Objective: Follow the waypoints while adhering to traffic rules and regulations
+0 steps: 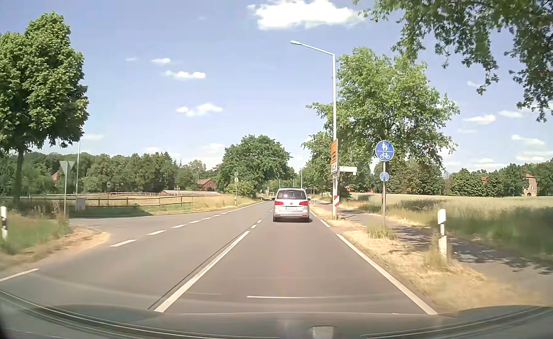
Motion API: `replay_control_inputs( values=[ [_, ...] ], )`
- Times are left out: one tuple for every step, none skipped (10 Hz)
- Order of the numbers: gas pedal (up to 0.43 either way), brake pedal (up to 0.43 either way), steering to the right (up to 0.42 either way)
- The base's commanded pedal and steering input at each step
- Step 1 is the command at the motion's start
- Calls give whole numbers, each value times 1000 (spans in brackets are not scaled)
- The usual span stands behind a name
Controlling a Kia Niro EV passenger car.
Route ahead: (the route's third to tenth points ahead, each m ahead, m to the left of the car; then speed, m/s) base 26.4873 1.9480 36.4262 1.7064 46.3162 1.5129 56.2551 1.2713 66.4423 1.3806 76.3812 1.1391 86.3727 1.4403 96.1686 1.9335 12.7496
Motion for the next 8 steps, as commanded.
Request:
replay_control_inputs(
  values=[
    [28,30,0],
    [28,30,1],
    [28,30,0],
    [28,30,0],
    [28,30,0],
    [28,30,0],
    [28,30,0],
    [28,30,0]
  ],
)
